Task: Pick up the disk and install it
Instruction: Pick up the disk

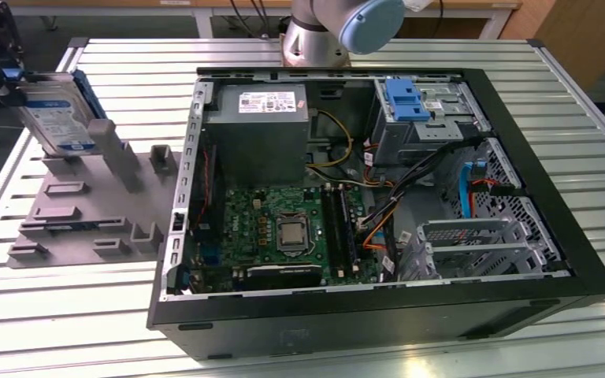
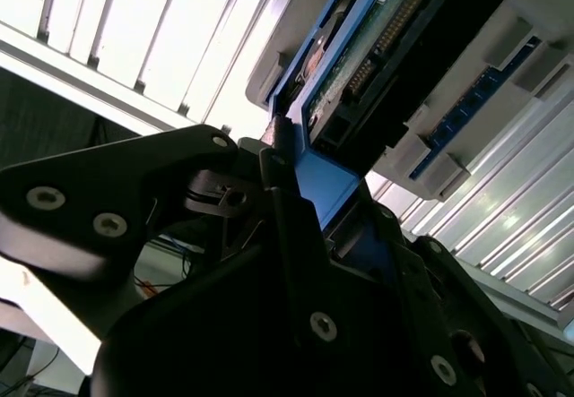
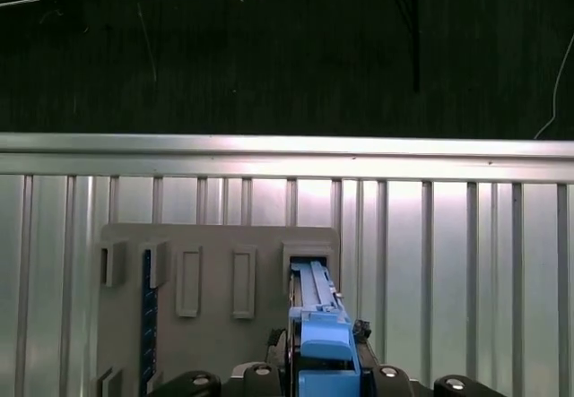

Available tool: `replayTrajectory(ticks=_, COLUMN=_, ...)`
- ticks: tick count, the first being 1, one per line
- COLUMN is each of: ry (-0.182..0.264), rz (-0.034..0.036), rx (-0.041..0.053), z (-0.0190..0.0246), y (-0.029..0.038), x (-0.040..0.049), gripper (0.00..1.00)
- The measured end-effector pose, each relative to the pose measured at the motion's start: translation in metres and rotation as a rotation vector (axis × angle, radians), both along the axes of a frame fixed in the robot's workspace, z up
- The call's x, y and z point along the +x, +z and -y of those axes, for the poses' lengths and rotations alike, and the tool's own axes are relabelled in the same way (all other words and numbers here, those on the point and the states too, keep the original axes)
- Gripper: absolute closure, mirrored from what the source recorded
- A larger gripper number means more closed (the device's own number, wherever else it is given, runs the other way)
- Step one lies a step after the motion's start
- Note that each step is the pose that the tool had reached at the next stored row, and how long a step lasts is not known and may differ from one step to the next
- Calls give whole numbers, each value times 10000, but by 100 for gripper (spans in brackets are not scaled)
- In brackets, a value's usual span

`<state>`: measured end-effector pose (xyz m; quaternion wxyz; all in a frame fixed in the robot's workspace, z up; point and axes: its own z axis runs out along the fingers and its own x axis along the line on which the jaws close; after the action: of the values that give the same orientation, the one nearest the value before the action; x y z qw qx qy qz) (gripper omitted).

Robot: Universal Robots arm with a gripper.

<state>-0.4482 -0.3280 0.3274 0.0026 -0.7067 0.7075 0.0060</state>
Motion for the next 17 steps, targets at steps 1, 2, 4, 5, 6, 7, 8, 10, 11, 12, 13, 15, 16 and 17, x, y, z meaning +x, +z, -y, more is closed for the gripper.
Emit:
replayTrajectory(ticks=1, ry=0, rz=0, rx=0, z=0, y=16, x=0, gripper=64)
replayTrajectory(ticks=2, ry=0, rz=0, rx=0, z=0, y=31, x=0, gripper=64)
replayTrajectory(ticks=4, ry=0, rz=0, rx=0, z=0, y=60, x=0, gripper=64)
replayTrajectory(ticks=5, ry=0, rz=-1, rx=0, z=0, y=77, x=0, gripper=64)
replayTrajectory(ticks=6, ry=0, rz=-1, rx=-1, z=0, y=92, x=0, gripper=64)
replayTrajectory(ticks=7, ry=0, rz=0, rx=0, z=0, y=102, x=0, gripper=64)
replayTrajectory(ticks=8, ry=0, rz=2, rx=1, z=0, y=103, x=0, gripper=64)
replayTrajectory(ticks=10, ry=0, rz=2, rx=1, z=0, y=104, x=0, gripper=64)
replayTrajectory(ticks=11, ry=0, rz=1, rx=1, z=0, y=104, x=0, gripper=64)
replayTrajectory(ticks=12, ry=0, rz=-1, rx=-1, z=0, y=105, x=0, gripper=64)
replayTrajectory(ticks=13, ry=0, rz=0, rx=0, z=0, y=105, x=0, gripper=64)
replayTrajectory(ticks=15, ry=0, rz=0, rx=0, z=0, y=111, x=0, gripper=64)
replayTrajectory(ticks=16, ry=0, rz=-1, rx=0, z=0, y=113, x=0, gripper=64)
replayTrajectory(ticks=17, ry=0, rz=-1, rx=0, z=0, y=114, x=0, gripper=64)
